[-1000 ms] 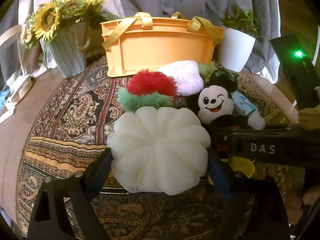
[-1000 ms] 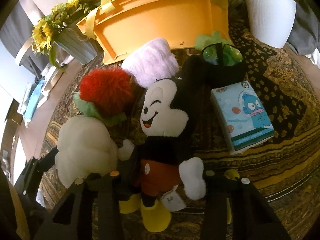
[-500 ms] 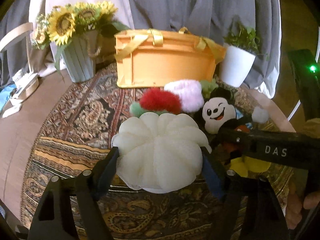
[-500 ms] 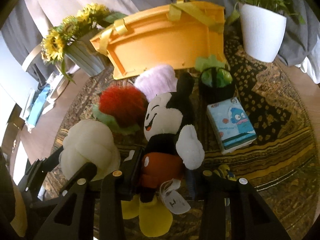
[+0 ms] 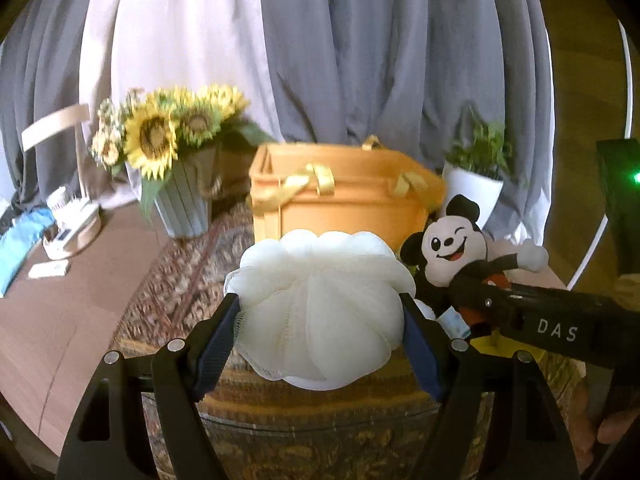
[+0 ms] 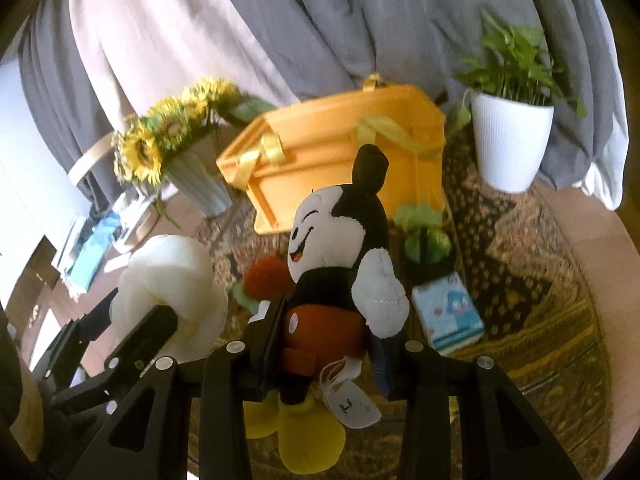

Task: Organize soft objects
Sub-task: 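Lift the pumpkin plush with the left tool while the right tool lifts Mickey toward the crate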

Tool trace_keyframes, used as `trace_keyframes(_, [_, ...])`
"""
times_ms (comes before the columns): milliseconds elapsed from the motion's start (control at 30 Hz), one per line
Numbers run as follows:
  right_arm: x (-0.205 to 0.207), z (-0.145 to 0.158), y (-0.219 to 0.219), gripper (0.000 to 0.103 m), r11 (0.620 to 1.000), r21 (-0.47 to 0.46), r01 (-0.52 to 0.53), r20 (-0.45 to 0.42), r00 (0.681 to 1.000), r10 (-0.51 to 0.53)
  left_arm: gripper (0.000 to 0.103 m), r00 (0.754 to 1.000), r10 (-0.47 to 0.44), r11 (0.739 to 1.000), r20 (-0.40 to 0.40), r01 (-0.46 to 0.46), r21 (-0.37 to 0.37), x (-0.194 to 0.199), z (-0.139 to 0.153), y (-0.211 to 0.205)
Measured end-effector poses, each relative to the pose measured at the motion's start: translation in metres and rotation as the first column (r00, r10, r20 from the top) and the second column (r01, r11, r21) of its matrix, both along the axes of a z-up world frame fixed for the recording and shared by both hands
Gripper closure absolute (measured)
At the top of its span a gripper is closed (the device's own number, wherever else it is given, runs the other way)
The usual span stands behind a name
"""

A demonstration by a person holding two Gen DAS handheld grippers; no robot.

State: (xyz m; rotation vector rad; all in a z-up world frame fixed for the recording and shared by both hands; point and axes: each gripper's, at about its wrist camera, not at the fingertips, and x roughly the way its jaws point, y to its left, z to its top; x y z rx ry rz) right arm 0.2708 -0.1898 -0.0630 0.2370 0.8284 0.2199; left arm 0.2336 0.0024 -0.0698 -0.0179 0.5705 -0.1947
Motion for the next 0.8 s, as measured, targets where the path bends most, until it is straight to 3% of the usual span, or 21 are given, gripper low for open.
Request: trace_keyframes(800, [0.06,0.075,0.002,0.064,0.996,0.023,0.082,0.238,0.967,-0.086,0.027,0.973,-0.039,0.999,0.229,0.037,0.013,0.071,0.087,-0.004])
